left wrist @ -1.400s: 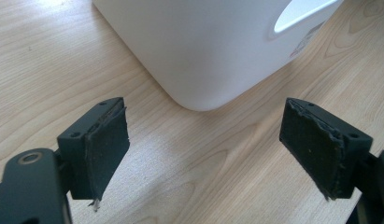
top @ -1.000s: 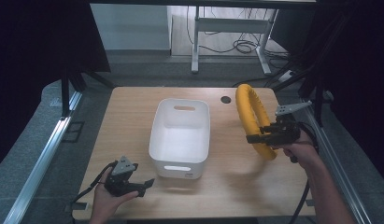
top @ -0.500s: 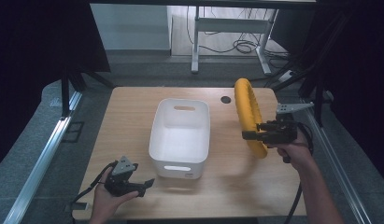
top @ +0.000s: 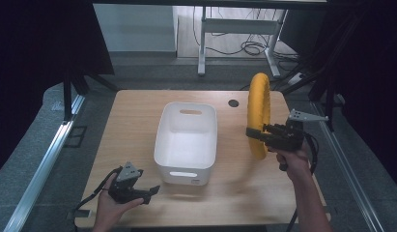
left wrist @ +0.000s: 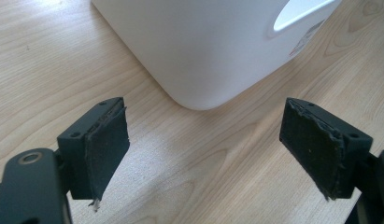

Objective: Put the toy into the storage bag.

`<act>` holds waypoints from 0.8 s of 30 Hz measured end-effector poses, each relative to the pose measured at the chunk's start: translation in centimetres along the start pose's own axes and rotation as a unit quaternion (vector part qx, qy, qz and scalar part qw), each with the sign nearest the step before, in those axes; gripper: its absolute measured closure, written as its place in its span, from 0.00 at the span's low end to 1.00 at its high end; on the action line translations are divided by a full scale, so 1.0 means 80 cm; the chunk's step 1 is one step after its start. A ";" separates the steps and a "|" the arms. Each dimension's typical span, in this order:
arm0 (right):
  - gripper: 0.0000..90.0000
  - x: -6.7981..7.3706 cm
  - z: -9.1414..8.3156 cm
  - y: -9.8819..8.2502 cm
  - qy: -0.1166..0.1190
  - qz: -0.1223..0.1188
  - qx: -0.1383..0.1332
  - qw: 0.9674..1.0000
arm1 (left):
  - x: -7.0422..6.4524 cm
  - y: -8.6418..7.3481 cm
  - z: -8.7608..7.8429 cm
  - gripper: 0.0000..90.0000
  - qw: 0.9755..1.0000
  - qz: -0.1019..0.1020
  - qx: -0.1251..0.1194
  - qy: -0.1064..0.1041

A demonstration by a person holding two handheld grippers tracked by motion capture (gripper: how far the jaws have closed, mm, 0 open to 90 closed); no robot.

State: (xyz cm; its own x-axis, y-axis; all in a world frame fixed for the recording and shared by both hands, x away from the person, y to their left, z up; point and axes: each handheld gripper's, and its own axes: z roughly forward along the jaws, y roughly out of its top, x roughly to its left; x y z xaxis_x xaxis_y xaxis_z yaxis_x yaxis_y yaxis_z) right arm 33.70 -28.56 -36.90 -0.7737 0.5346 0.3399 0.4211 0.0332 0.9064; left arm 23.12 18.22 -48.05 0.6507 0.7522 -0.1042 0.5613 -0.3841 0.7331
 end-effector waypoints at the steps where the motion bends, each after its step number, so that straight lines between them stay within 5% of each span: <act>1: 0.57 0.002 0.001 -0.001 -0.006 0.001 -0.011 1.000 | 0.000 0.000 0.000 0.18 1.000 0.000 0.000 0.000; 6: 0.57 0.009 0.006 -0.004 -0.029 0.008 -0.052 0.998 | 0.000 0.000 0.001 0.18 1.000 0.000 0.001 0.000; 13: 0.57 0.029 0.026 -0.010 -0.073 0.015 -0.111 0.991 | -0.001 0.000 0.003 0.18 1.000 0.002 0.004 -0.001; 24: 0.56 0.043 0.040 -0.015 -0.094 0.012 -0.128 0.987 | -0.001 0.000 0.003 0.18 1.000 0.002 0.002 0.000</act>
State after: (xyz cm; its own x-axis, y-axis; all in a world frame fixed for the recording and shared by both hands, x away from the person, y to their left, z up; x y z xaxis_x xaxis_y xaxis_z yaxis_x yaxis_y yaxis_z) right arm 32.05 -24.04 -37.62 -0.6529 0.6809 0.3318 0.2872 -0.1828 0.9403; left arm 23.18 18.07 -48.22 0.6528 0.7506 -0.1022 0.5616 -0.3890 0.7302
